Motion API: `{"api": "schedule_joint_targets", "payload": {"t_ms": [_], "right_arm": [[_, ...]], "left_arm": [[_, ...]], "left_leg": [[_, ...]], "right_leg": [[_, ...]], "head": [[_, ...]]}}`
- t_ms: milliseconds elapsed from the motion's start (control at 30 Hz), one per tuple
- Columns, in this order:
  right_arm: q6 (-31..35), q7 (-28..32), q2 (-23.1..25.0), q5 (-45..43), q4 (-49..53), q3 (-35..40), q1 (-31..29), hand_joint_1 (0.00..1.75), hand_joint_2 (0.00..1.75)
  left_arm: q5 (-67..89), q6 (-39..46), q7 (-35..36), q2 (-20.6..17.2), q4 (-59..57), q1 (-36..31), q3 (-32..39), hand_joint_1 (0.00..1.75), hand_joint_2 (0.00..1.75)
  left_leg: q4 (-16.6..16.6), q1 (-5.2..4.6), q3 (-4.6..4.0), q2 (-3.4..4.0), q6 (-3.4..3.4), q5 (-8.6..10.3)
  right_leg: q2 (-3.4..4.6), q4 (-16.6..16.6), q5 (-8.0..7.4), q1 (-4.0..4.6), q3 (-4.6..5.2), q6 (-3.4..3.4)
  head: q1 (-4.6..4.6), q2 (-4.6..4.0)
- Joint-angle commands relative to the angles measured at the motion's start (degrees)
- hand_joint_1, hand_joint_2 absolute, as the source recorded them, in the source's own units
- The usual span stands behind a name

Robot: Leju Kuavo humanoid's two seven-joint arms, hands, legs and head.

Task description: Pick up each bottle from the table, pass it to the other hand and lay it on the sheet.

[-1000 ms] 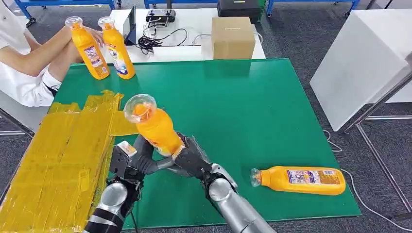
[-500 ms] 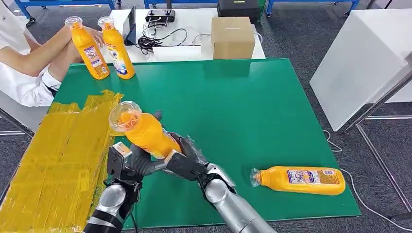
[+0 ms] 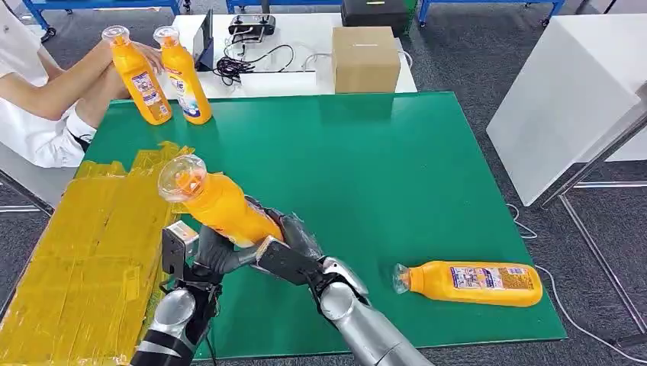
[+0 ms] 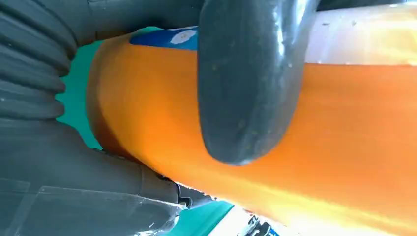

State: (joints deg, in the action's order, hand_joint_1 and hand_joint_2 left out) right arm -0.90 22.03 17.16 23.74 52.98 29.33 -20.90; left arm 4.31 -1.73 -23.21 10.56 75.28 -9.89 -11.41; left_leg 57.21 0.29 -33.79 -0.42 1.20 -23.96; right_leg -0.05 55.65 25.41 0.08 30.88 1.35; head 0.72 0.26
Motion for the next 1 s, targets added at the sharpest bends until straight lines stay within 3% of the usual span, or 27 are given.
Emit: {"api": "schedule_joint_targets", "payload": {"t_ms": [33,333,367,400,533,633,667,700,733,800,933,1000], "right_arm": [[0.0,0.6,-1.4,0.5,-2.1,3.6,-0.2,1.75,1.75],[0.9,0.5,-1.5,0.0,-2.0,2.6,-0.1,1.69,1.75],[1.7,0.7,-1.5,0.0,-1.4,2.3,0.2,0.14,1.75],[4.7,0.7,-1.8,1.7,0.0,2.4,0.7,0.00,1.75],[7.0,0.8,-3.8,1.5,8.9,0.7,3.5,0.00,1.75],[7.3,0.3,-4.3,1.4,11.0,0.2,4.1,0.00,1.75],[8.6,0.7,-4.8,1.2,14.1,-0.9,5.2,0.00,1.75],[16.3,1.6,-7.3,3.1,28.5,-6.5,10.5,0.00,0.00],[15.3,-0.8,-8.9,4.4,35.9,-8.9,13.4,0.00,1.75],[15.3,-0.8,-8.9,4.4,35.9,-8.9,13.4,0.00,1.75],[18.7,0.9,-7.6,3.2,41.0,-14.3,16.9,0.00,1.75],[18.6,1.0,-7.5,2.9,42.1,-15.3,17.5,0.00,1.75]], "left_arm": [[-0.3,1.2,0.6,0.4,-2.9,-3.4,2.8,1.75,1.75],[-2.1,2.4,0.6,0.8,-2.2,-3.4,4.2,1.75,1.75],[-2.2,3.2,0.5,0.8,-1.9,-3.4,4.6,1.75,1.75],[-2.1,5.2,0.1,1.0,-0.9,-3.1,5.4,1.75,1.75],[4.5,12.9,-1.9,0.2,3.0,-2.1,5.4,1.75,1.75],[5.6,13.7,-1.7,-0.1,3.7,-2.0,5.2,1.75,1.75],[11.8,18.9,-2.1,-0.6,4.2,-2.0,5.0,1.75,1.75],[43.3,34.5,6.7,-3.8,3.7,-2.9,4.8,1.75,1.75],[48.7,34.5,9.5,-4.1,3.7,-3.3,5.6,1.75,1.75],[48.7,34.5,9.5,-4.1,3.7,-3.3,5.6,1.75,1.75],[76.3,34.2,23.7,-6.9,-1.0,-4.9,4.8,1.75,1.75],[82.4,33.6,27.6,-7.6,-3.0,-5.8,5.2,1.75,1.75]], "left_leg": [[0.0,0.04,0.16,-0.02,-0.03,-0.06],[0.0,0.04,0.14,-0.03,-0.03,-0.05],[0.0,0.04,0.19,-0.03,-0.04,-0.06],[-0.1,0.06,0.26,-0.01,-0.05,-0.09],[-0.1,0.08,0.27,0.02,-0.06,-0.11],[-0.1,0.09,0.29,0.03,-0.07,-0.12],[-0.1,0.09,0.32,0.04,-0.07,-0.13],[-0.1,0.09,0.34,0.01,-0.08,-0.17],[0.0,0.06,0.17,0.07,-0.05,-0.12],[0.0,0.02,0.09,-0.46,-0.01,-0.10],[0.0,0.00,0.06,-0.26,-0.02,-0.06],[0.0,0.02,0.04,-0.23,-0.05,-0.03]], "right_leg": [[-0.05,-0.1,0.05,0.03,-0.20,0.02],[-0.05,-0.1,0.04,0.04,-0.19,0.02],[-0.06,-0.1,0.06,0.04,-0.24,0.03],[-0.06,-0.2,0.07,0.06,-0.32,0.04],[-0.03,-0.2,0.08,0.08,-0.33,0.03],[-0.03,-0.2,0.08,0.09,-0.35,0.03],[-0.02,-0.2,0.09,0.09,-0.39,0.04],[-0.06,-0.2,0.14,0.09,-0.43,0.05],[0.02,-0.1,0.08,0.06,-0.20,0.02],[-0.45,-0.1,0.21,0.02,-0.25,0.07],[-0.26,-0.1,0.11,0.00,-0.19,0.05],[-0.24,-0.1,0.08,0.01,-0.12,0.01]], "head": [[0.00,0.00],[0.00,0.00],[0.00,0.00],[0.00,0.00],[0.02,0.00],[0.02,0.00],[0.02,0.00],[0.04,0.00],[0.04,0.00],[0.00,0.00],[0.04,0.00],[0.00,0.00]]}}
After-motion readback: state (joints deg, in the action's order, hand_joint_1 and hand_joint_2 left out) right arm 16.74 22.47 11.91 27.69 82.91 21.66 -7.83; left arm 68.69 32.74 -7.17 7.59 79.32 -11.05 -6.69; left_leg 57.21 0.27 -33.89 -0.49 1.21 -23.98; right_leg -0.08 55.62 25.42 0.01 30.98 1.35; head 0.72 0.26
